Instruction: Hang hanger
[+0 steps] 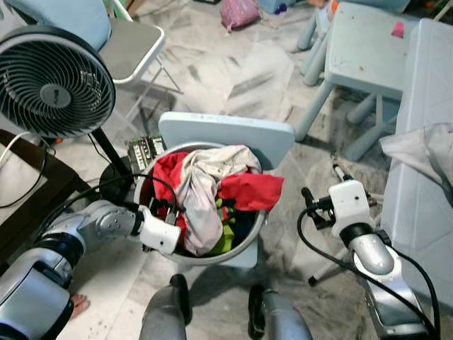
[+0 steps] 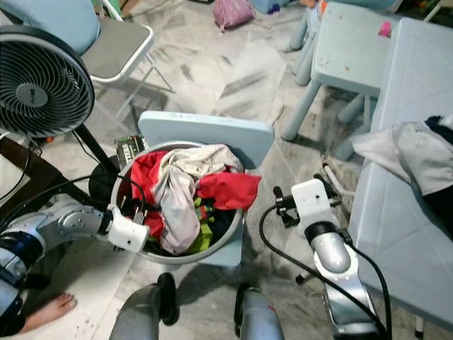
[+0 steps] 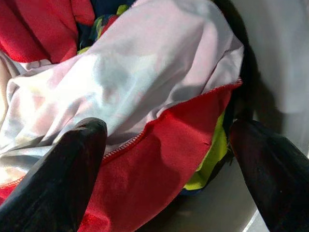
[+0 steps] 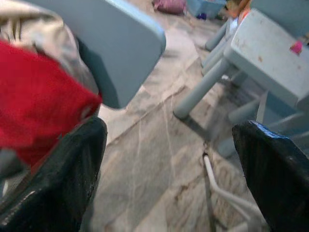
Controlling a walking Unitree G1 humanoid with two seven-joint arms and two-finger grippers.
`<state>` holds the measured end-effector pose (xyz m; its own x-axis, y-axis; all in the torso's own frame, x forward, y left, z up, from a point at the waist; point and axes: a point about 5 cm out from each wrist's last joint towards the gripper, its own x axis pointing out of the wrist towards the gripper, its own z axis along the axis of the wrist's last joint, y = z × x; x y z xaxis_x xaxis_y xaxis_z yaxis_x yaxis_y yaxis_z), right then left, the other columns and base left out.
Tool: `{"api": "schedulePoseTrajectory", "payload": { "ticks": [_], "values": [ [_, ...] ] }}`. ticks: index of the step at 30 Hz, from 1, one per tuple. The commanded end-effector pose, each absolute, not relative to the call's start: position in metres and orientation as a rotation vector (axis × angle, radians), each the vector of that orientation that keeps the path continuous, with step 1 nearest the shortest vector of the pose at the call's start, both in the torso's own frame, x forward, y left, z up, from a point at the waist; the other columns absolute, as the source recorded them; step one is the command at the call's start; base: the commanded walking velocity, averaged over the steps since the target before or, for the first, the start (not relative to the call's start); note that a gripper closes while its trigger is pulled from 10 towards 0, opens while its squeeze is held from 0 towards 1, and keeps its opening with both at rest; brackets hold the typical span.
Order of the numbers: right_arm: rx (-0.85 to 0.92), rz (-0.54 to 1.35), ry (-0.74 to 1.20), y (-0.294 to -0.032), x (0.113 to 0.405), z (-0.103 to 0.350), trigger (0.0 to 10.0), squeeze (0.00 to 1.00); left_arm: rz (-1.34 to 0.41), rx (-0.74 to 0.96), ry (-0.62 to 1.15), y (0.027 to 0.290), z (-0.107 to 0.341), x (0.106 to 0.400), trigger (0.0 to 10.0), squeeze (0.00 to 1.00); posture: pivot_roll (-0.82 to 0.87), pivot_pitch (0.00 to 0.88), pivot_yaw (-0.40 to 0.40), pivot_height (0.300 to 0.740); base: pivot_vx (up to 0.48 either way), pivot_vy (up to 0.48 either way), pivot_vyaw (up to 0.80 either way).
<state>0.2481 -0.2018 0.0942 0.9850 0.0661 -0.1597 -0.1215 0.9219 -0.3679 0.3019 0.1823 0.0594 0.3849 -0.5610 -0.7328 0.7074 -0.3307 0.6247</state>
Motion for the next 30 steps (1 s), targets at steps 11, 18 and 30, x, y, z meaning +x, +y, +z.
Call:
{"api": "schedulePoseTrajectory", "payload": {
  "ticks": [11,18,30],
  "values": [
    [-0.4,0.086,0.15,-0.207,0.239,0.102,10.0,0.0,-1.258,1.439,0.043,0.169,0.049,0.301,10.0,0.0,-0.11,0.347,-0.002,0.74,0.0,0.0,0.0],
    [-0.41,0.078,0.164,-0.21,0.233,0.103,10.0,0.0,-1.275,1.433,0.074,0.167,0.04,0.297,0.0,0.0,-0.12,0.358,-0.002,0.74,0.0,0.0,0.0],
    [-0.412,0.078,0.179,-0.209,0.232,0.102,10.0,0.0,-1.274,1.419,0.097,0.17,0.037,0.295,0.0,0.0,-0.12,0.357,0.0,0.74,0.0,0.0,0.0]
  ]
}}
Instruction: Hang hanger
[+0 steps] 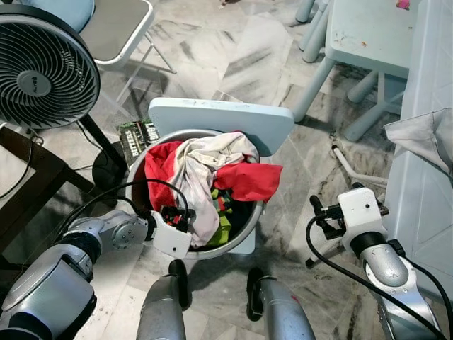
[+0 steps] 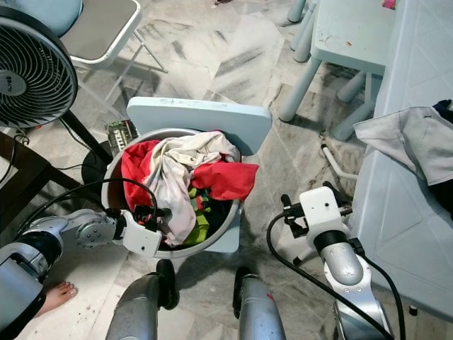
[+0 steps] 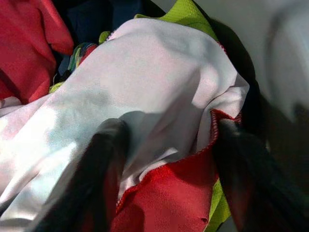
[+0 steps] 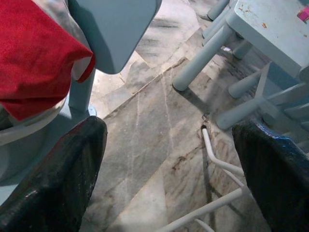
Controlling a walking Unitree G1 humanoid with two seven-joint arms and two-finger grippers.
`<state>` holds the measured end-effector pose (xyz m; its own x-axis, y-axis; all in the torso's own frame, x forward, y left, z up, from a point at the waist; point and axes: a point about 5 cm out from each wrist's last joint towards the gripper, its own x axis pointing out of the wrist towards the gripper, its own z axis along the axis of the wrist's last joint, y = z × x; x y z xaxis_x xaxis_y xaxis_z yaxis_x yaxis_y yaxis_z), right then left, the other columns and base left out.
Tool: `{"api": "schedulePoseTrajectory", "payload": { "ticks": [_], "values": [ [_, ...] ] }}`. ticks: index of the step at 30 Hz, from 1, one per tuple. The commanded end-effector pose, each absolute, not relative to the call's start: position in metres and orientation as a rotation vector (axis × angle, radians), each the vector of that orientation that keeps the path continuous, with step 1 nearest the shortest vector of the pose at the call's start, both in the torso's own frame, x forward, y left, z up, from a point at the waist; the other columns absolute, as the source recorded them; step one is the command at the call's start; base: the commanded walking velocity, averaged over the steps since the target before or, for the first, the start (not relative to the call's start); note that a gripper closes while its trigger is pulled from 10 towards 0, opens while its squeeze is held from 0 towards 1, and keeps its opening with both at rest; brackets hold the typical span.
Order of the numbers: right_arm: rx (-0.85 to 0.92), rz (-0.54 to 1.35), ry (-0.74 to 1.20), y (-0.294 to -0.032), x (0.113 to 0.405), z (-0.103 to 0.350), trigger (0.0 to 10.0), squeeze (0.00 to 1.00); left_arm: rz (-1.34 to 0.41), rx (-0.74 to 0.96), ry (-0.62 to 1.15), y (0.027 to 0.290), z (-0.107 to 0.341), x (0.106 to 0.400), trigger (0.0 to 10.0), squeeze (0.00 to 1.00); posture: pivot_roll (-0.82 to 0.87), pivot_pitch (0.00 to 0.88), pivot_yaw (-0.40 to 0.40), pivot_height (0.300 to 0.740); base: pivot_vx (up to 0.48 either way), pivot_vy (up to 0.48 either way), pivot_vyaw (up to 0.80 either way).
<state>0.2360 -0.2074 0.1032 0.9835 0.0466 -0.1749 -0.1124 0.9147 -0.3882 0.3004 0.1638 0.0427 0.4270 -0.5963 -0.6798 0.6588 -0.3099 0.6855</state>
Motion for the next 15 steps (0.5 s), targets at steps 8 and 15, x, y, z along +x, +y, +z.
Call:
{"api": "schedulePoseTrajectory", "payload": {
  "ticks": [8,15],
  "values": [
    [-0.415,0.082,0.177,-0.2072,0.2339,0.1014,10.0,0.0,-1.269,1.399,0.116,0.1721,0.0369,0.2945,0.0,0.0,-0.11,0.348,-0.002,0.74,0.0,0.0,0.0],
    [-0.421,0.082,0.171,-0.2077,0.2372,0.1021,10.0,0.0,-1.266,1.389,0.128,0.1724,0.0372,0.2951,0.0,0.0,-0.12,0.333,-0.002,0.74,0.0,0.0,0.0]
  ]
}}
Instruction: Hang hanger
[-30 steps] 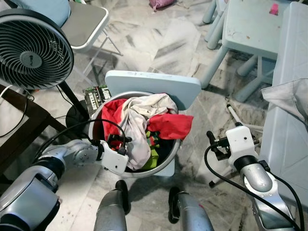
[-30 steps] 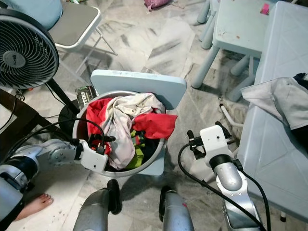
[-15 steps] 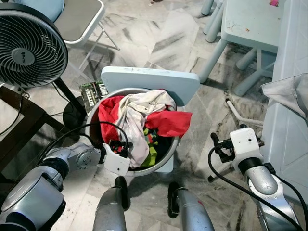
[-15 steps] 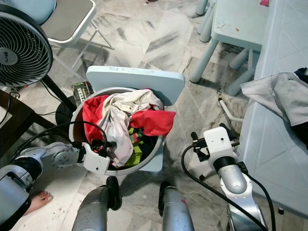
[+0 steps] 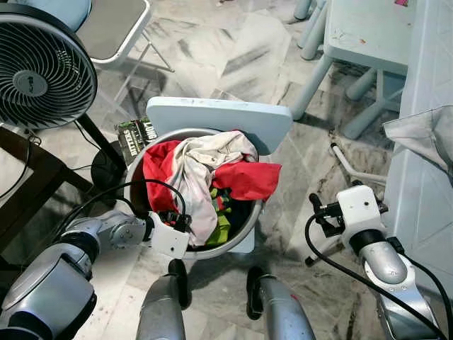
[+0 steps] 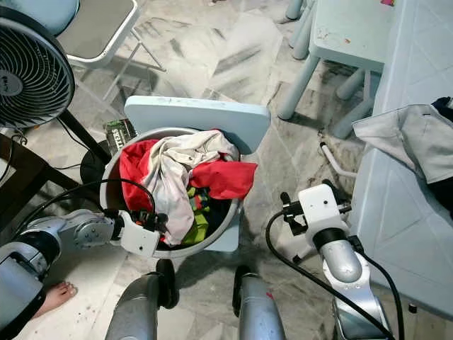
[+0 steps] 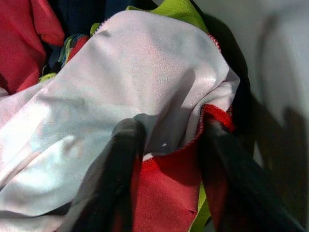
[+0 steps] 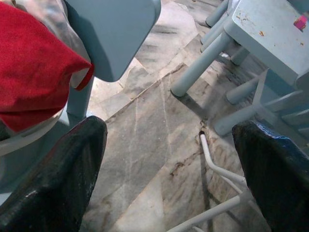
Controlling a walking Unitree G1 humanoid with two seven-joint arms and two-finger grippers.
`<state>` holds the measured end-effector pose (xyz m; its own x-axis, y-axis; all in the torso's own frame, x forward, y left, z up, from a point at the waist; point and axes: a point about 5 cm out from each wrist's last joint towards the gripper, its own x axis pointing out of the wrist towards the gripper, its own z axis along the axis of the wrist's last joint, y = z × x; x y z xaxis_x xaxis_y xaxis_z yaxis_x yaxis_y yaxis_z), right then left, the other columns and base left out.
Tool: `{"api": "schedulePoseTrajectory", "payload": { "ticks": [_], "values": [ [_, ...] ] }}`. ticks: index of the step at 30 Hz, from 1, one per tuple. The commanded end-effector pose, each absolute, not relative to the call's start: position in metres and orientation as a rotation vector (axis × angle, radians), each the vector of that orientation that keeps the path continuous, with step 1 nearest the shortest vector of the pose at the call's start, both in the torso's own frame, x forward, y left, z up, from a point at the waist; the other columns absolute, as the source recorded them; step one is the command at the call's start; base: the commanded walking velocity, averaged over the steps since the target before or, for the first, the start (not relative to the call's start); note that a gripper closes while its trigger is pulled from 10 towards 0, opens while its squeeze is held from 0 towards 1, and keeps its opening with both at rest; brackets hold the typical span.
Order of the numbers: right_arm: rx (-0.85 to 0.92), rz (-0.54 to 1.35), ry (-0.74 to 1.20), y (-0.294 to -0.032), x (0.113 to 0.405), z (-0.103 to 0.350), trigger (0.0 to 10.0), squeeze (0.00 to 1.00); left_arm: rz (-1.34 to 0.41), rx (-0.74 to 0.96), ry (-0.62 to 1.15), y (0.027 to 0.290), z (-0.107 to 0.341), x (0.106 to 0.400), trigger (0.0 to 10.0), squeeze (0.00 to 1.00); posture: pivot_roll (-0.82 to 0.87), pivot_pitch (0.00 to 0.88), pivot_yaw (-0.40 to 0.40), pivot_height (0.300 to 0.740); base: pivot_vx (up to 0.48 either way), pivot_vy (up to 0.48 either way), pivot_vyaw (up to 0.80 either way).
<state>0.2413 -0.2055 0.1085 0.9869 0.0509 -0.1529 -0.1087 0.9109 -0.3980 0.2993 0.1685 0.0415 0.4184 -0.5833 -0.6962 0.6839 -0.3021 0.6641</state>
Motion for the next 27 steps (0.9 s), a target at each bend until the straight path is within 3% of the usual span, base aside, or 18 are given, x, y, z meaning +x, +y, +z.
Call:
{"api": "schedulePoseTrajectory", "payload": {
  "ticks": [1,21,27],
  "values": [
    [-0.421,0.081,0.169,-0.208,0.238,0.102,10.0,0.0,-1.265,1.388,0.129,0.173,0.037,0.295,0.0,0.0,-0.12,0.331,-0.002,0.74,0.0,0.0,0.0],
    [-0.413,0.077,0.144,-0.203,0.251,0.103,10.0,0.0,-1.063,1.201,0.176,0.179,0.059,0.317,0.0,0.0,-0.09,0.293,0.005,0.74,0.0,0.0,0.0],
    [-0.4,0.074,0.128,-0.199,0.261,0.102,10.0,0.0,-0.902,1.003,0.152,0.181,0.079,0.333,0.0,0.0,-0.06,0.255,0.005,0.74,0.0,0.0,0.0]
  ]
}}
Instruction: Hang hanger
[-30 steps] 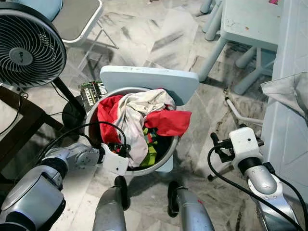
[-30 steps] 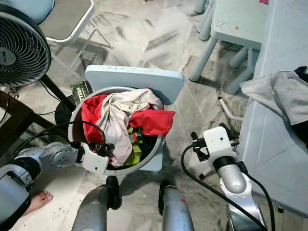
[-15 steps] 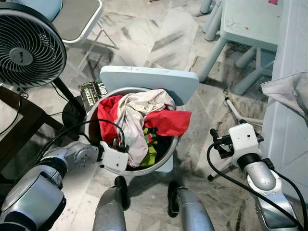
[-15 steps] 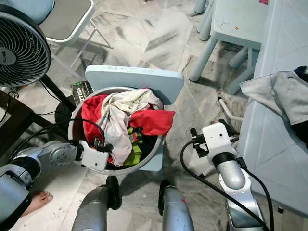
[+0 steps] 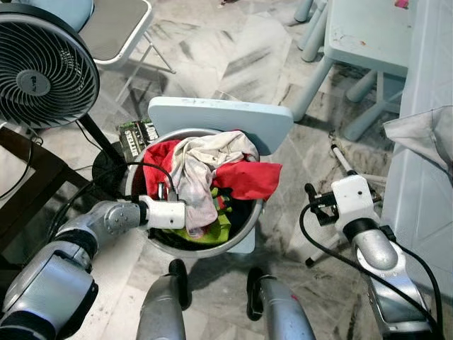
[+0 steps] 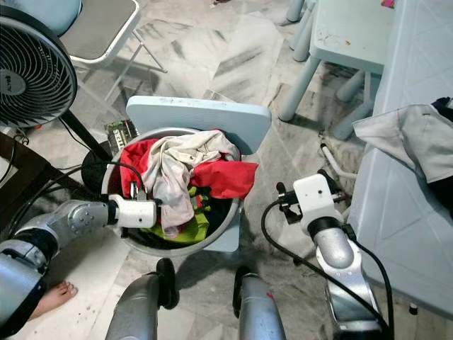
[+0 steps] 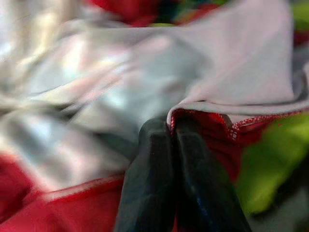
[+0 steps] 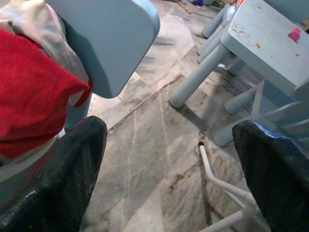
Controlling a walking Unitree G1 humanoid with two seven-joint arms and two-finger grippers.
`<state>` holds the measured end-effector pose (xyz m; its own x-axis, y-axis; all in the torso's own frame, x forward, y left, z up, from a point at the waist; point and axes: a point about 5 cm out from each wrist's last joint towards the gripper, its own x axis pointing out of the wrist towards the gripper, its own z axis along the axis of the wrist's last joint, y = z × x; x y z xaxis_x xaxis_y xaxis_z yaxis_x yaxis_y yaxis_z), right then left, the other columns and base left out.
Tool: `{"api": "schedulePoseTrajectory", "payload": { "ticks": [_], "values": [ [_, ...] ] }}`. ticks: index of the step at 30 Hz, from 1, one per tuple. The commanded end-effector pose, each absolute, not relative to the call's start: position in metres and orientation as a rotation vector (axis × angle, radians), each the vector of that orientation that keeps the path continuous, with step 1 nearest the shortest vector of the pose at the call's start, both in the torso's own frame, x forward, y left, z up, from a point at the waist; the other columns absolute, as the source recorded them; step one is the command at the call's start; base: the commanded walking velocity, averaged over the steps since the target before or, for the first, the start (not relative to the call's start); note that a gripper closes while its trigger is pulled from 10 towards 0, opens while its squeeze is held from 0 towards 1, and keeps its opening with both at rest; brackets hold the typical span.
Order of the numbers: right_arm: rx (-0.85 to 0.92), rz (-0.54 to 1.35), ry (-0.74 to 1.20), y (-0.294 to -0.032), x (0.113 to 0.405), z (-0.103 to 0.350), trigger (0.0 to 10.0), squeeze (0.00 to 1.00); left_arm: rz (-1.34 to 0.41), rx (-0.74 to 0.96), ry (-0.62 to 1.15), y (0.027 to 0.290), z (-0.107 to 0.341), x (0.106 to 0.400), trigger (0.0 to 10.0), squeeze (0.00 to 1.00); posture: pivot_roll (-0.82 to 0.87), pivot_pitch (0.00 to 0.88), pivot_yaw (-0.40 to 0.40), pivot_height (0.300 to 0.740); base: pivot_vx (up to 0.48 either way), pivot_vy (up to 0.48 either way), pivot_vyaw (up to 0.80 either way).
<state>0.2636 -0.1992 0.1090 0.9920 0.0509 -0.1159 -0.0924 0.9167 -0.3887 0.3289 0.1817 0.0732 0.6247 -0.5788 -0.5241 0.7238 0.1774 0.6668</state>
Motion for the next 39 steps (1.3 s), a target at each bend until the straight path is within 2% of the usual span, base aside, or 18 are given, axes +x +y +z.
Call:
{"api": "schedulePoseTrajectory", "payload": {
  "ticks": [1,5,11,15,16,39],
  "values": [
    [-0.396,0.076,0.123,-0.197,0.263,0.101,10.0,0.0,-0.869,0.955,0.122,0.18,0.086,0.337,0.0,0.0,-0.06,0.252,0.005,0.74,0.0,0.0,0.0],
    [-0.381,0.082,0.11,-0.192,0.27,0.101,10.0,0.0,-0.801,0.822,0.029,0.175,0.102,0.344,0.0,0.0,-0.03,0.222,0.0,0.74,0.0,0.0,0.0],
    [-0.346,0.089,0.088,-0.18,0.285,0.097,10.0,0.0,-0.616,0.528,-0.12,0.172,0.13,0.353,0.0,0.0,0.02,0.151,-0.009,0.74,0.0,0.0,0.0],
    [-0.337,0.088,0.081,-0.177,0.288,0.095,10.0,0.0,-0.558,0.46,-0.15,0.173,0.135,0.352,0.0,0.0,0.03,0.138,-0.01,0.74,0.0,0.0,0.0],
    [-0.315,0.08,0.072,-0.173,0.292,0.093,10.0,0.0,-0.462,0.357,-0.177,0.175,0.142,0.35,0.0,0.0,0.04,0.107,-0.011,0.74,0.0,0.0,0.0],
    [-0.315,0.08,0.072,-0.173,0.292,0.093,10.0,0.0,-0.462,0.357,-0.177,0.175,0.142,0.35,0.0,0.0,0.04,0.107,-0.011,0.74,0.0,0.0,0.0]
  ]
}}
